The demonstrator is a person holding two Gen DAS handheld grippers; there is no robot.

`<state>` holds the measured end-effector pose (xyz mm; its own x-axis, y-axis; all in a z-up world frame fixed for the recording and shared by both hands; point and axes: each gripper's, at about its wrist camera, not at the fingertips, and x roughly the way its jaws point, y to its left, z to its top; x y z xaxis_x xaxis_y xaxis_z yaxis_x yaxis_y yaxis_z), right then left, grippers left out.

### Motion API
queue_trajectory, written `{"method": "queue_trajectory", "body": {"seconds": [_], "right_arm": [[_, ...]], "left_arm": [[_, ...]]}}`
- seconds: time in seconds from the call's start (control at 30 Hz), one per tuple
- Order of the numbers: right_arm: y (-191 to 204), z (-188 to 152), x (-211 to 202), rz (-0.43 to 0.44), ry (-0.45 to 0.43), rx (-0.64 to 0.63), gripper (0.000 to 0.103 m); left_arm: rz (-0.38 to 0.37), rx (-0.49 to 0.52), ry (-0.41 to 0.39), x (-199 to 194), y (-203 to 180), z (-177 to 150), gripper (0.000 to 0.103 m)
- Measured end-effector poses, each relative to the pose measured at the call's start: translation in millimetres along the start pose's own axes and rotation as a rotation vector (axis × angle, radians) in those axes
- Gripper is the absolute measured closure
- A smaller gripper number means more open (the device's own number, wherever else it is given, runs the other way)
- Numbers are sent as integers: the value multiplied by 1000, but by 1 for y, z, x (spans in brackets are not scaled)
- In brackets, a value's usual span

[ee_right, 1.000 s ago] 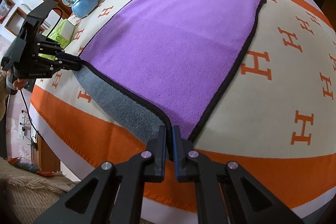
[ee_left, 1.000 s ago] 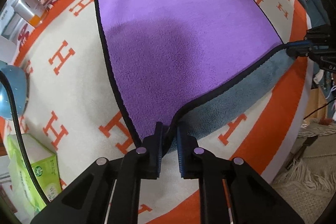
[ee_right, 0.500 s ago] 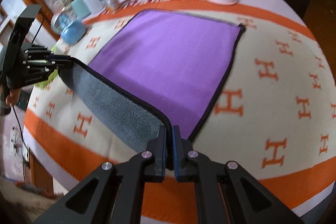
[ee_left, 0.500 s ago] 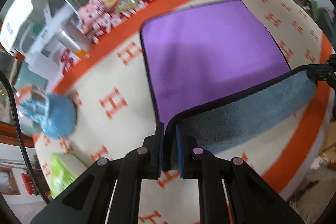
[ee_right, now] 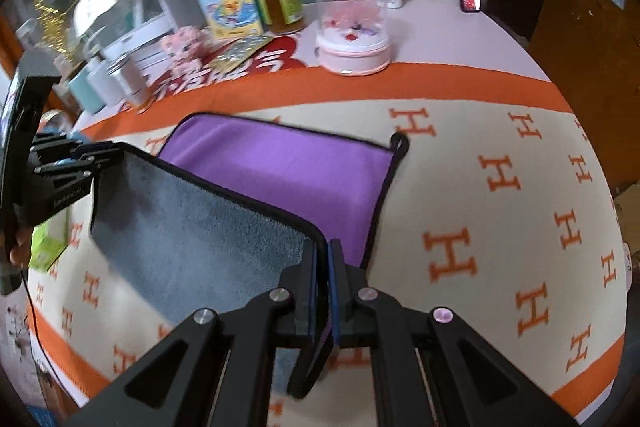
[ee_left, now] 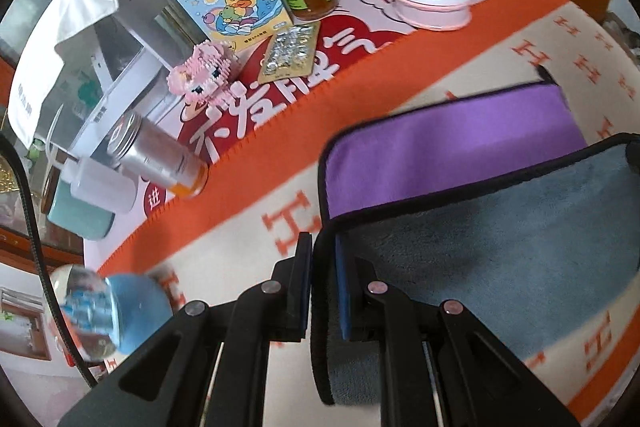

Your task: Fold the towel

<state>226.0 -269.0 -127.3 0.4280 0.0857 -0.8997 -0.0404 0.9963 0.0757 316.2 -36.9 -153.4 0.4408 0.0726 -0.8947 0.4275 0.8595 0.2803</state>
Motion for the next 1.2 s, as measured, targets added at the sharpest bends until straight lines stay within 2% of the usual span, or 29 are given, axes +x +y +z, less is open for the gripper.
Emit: {"method": "queue_trajectory", "body": {"seconds": [0.27, 0.53, 1.2], "right_arm": [[-14, 39, 35, -38, -1, 29, 98], [-27, 56, 65, -75, 24, 40, 98], [-26, 56, 99, -107, 72, 18, 98]], "left_arm": [[12, -75, 13, 41, 5, 38, 94], [37, -73, 27, 70, -7, 61, 93], [61, -69, 61, 91, -12, 65, 90]]}}
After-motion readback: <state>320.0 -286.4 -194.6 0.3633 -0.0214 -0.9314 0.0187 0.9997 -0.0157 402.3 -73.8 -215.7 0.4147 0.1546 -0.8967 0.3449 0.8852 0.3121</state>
